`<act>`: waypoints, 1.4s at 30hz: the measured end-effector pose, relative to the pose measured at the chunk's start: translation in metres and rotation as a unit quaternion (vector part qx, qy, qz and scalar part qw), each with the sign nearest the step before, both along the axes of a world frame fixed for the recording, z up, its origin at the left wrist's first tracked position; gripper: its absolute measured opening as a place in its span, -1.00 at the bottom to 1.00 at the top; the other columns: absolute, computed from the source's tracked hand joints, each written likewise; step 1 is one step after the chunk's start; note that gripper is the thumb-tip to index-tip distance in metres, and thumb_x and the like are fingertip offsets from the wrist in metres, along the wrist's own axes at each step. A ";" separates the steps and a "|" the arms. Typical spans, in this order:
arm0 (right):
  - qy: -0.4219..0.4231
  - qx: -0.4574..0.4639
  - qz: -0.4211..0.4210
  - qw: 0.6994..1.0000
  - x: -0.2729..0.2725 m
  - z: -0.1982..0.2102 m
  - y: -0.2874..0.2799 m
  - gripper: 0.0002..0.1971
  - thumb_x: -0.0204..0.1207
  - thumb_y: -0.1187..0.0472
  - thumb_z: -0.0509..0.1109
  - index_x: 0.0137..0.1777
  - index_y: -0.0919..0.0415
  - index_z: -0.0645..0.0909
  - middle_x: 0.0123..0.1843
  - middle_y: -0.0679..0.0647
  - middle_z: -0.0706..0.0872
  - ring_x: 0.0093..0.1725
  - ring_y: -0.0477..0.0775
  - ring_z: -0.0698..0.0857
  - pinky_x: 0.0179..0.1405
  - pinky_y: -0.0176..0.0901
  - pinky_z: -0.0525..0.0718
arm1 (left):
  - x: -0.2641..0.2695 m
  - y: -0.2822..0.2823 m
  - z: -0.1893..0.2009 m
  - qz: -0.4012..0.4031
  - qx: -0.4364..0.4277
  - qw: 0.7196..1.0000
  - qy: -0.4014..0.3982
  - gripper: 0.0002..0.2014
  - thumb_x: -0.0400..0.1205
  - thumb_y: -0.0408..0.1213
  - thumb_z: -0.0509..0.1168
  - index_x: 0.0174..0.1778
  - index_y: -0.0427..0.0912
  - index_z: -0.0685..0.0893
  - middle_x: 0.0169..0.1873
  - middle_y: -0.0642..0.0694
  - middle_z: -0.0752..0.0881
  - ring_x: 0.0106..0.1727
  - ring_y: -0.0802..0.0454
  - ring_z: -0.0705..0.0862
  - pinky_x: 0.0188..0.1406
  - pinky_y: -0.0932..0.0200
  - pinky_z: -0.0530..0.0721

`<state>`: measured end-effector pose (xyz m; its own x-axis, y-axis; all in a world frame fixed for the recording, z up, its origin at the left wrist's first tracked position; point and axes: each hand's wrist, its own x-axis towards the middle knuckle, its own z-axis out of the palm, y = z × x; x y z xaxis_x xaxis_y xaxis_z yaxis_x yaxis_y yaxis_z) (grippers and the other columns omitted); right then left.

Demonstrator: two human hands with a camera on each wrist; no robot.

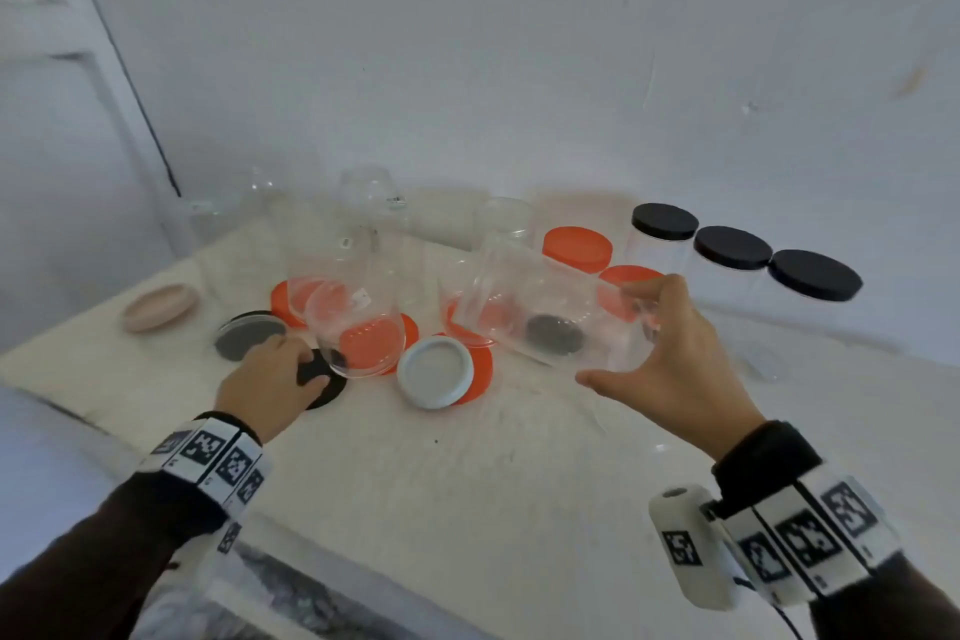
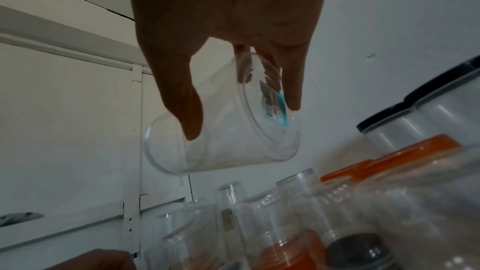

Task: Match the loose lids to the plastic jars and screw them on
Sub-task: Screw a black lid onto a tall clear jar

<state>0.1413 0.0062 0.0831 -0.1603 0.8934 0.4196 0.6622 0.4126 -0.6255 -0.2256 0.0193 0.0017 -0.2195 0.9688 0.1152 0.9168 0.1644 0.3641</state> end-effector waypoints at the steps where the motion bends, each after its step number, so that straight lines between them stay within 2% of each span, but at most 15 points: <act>1: -0.002 -0.011 -0.001 1.000 -0.006 -0.003 0.000 -0.24 0.07 0.21 0.71 0.15 0.05 0.27 0.16 -0.04 0.50 0.11 -0.08 0.51 -0.09 -0.52 0.44 | -0.008 0.004 -0.002 0.005 -0.016 1.000 0.006 -0.65 0.51 -0.19 0.42 0.14 -0.27 0.59 0.17 -0.22 0.56 0.18 -0.18 0.53 0.11 -0.06 0.53; 4: -0.031 -0.017 -0.004 0.999 -0.023 -0.009 -0.005 -0.22 0.04 0.21 0.71 0.18 0.08 0.29 0.16 -0.05 0.43 0.13 -0.08 0.46 -0.09 -0.56 0.43 | -0.022 0.016 -0.005 -0.003 -0.086 0.995 0.044 -0.39 0.50 0.01 0.41 0.37 -0.24 0.46 0.37 -0.23 0.44 0.37 -0.20 0.41 0.30 -0.04 0.43; 6: -0.058 -0.026 -0.007 0.998 -0.031 -0.011 -0.009 -0.16 0.04 0.19 0.72 0.28 0.09 0.33 0.18 -0.07 0.35 0.13 -0.10 0.42 -0.09 -0.60 0.38 | -0.026 0.023 -0.007 -0.026 -0.133 0.989 0.060 -0.22 0.45 0.10 0.42 0.49 -0.22 0.32 0.45 -0.23 0.35 0.45 -0.23 0.32 0.37 -0.06 0.37; 9: -0.091 -0.059 -0.011 0.994 -0.041 -0.013 -0.016 -0.06 0.06 0.13 0.71 0.45 0.00 0.32 0.20 -0.09 0.26 0.13 -0.17 0.32 -0.08 -0.64 0.31 | -0.030 0.031 -0.011 -0.075 -0.156 0.984 0.038 -0.09 0.36 0.12 0.50 0.53 -0.17 0.24 0.46 -0.22 0.31 0.46 -0.25 0.28 0.41 -0.11 0.35; 12: -0.082 -0.068 -0.019 0.994 -0.050 -0.018 -0.021 -0.09 0.08 0.07 0.71 0.43 -0.03 0.34 0.19 -0.10 0.26 0.11 -0.21 0.31 -0.04 -0.66 0.32 | -0.029 0.035 -0.012 -0.109 -0.159 0.981 0.032 0.00 0.30 0.09 0.54 0.55 -0.13 0.17 0.51 -0.19 0.26 0.50 -0.25 0.24 0.45 -0.14 0.32; 15: -0.075 -0.079 -0.035 0.993 -0.057 -0.025 -0.026 -0.12 0.09 0.06 0.70 0.42 0.04 0.36 0.24 -0.09 0.29 0.15 -0.15 0.40 0.07 -0.47 0.33 | -0.027 0.038 -0.010 -0.121 -0.163 0.977 0.063 -0.02 0.31 0.04 0.55 0.54 -0.17 0.16 0.50 -0.19 0.28 0.51 -0.22 0.22 0.46 -0.10 0.30; 16: -0.074 -0.086 -0.041 0.993 -0.059 -0.028 -0.028 -0.13 0.09 0.07 0.70 0.41 0.06 0.36 0.25 -0.09 0.30 0.15 -0.14 0.42 0.06 -0.45 0.35 | -0.027 0.040 -0.010 -0.122 -0.163 0.977 0.068 -0.04 0.32 0.02 0.55 0.53 -0.18 0.18 0.49 -0.18 0.30 0.50 -0.20 0.23 0.45 -0.09 0.33; 19: -0.074 -0.110 -0.058 0.989 -0.065 -0.034 -0.032 -0.15 0.11 0.09 0.69 0.37 0.11 0.32 0.26 -0.09 0.33 0.17 -0.12 0.43 -0.05 -0.47 0.37 | -0.032 0.043 -0.009 -0.131 -0.158 0.976 0.074 -0.13 0.31 0.01 0.54 0.45 -0.17 0.28 0.41 -0.16 0.39 0.45 -0.14 0.30 0.39 -0.05 0.41; 22: -0.046 -0.136 -0.080 0.986 -0.069 -0.041 -0.036 -0.20 0.11 0.11 0.70 0.27 0.07 0.28 0.23 -0.08 0.39 0.18 -0.07 0.46 -0.01 -0.36 0.41 | -0.036 0.046 -0.008 -0.154 -0.142 0.976 0.057 -0.15 0.28 -0.01 0.56 0.44 -0.14 0.33 0.35 -0.14 0.45 0.37 -0.10 0.40 0.35 0.00 0.45; 27: -0.027 -0.155 -0.091 0.983 -0.071 -0.046 -0.037 -0.20 0.07 0.14 0.72 0.18 0.01 0.25 0.20 -0.07 0.44 0.18 -0.04 0.48 0.01 -0.30 0.42 | -0.040 0.046 -0.007 -0.185 -0.169 0.965 0.073 -0.18 0.34 0.00 0.51 0.47 -0.10 0.30 0.39 -0.11 0.41 0.42 -0.10 0.35 0.39 -0.06 0.41; 30: -0.040 -0.161 -0.093 0.982 -0.074 -0.047 -0.036 -0.21 0.06 0.14 0.72 0.17 0.02 0.26 0.18 -0.06 0.45 0.15 -0.05 0.48 -0.08 -0.34 0.42 | -0.041 0.046 -0.006 -0.197 -0.177 0.961 0.077 -0.27 0.36 0.01 0.48 0.42 -0.06 0.37 0.32 -0.08 0.45 0.36 -0.06 0.40 0.35 -0.05 0.45; 32: -0.044 -0.169 -0.094 0.980 -0.076 -0.047 -0.036 -0.19 0.06 0.12 0.72 0.23 0.03 0.28 0.18 -0.04 0.45 0.12 -0.05 0.48 -0.10 -0.36 0.44 | -0.043 0.045 -0.007 -0.206 -0.176 0.960 0.075 -0.30 0.34 0.01 0.49 0.38 -0.06 0.42 0.27 -0.07 0.45 0.31 -0.06 0.42 0.32 -0.04 0.47; 36: -0.072 -0.186 -0.085 0.976 -0.085 -0.046 -0.035 -0.02 0.09 0.05 0.71 0.49 0.07 0.24 0.21 -0.04 0.36 0.14 -0.07 0.45 0.13 -0.18 0.52 | -0.048 0.044 -0.009 -0.222 -0.168 0.959 0.057 -0.32 0.34 -0.04 0.49 0.37 -0.04 0.45 0.19 -0.07 0.42 0.29 -0.05 0.38 0.35 -0.04 0.44; 40: -0.076 -0.202 -0.063 0.974 -0.097 -0.047 -0.035 0.00 0.10 -0.04 0.69 0.51 0.06 0.24 0.22 -0.08 0.33 0.14 -0.09 0.45 0.11 -0.25 0.49 | -0.056 0.042 -0.010 -0.230 -0.156 0.959 0.059 -0.35 0.36 -0.04 0.49 0.37 0.00 0.48 0.18 -0.08 0.43 0.27 -0.04 0.35 0.36 -0.01 0.40; 42: -0.079 -0.208 -0.044 0.974 -0.104 -0.047 -0.035 -0.01 0.10 -0.08 0.68 0.50 0.05 0.24 0.23 -0.09 0.33 0.13 -0.12 0.45 0.08 -0.29 0.46 | -0.061 0.039 -0.008 -0.226 -0.155 0.960 0.057 -0.35 0.34 0.04 0.47 0.36 0.02 0.49 0.16 -0.08 0.44 0.22 -0.04 0.35 0.33 0.00 0.41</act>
